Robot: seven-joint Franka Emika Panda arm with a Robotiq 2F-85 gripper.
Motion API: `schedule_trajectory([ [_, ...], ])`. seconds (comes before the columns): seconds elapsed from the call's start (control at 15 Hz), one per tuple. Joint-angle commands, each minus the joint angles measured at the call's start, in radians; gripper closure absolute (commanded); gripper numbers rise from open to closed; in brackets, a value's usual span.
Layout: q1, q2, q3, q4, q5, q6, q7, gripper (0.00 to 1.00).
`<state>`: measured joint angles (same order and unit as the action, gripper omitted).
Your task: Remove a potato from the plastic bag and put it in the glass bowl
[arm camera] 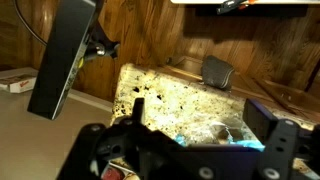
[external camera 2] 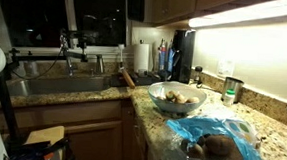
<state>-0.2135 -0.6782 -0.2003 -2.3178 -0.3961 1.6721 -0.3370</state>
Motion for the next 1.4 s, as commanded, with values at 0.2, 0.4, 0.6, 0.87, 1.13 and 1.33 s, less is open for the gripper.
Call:
schedule_trajectory([
  [0.2, 0.025, -0.002, -0.017, 0.004, -0.011, -0.008, 0.011, 0.0],
  [0.4, 0.011, -0.008, -0.034, -0.01, -0.013, 0.038, 0.042, 0.0],
  [0.6, 0.003, -0.003, -0.062, -0.008, -0.014, 0.114, 0.059, 0.0],
  [0.87, 0.003, 0.017, -0.087, -0.002, -0.006, 0.233, 0.057, 0.0],
  [1.13, 0.012, 0.072, -0.095, 0.006, 0.003, 0.34, 0.037, 0.0],
  [1.33, 0.022, 0.163, -0.102, 0.041, 0.033, 0.382, 0.014, 0.0],
])
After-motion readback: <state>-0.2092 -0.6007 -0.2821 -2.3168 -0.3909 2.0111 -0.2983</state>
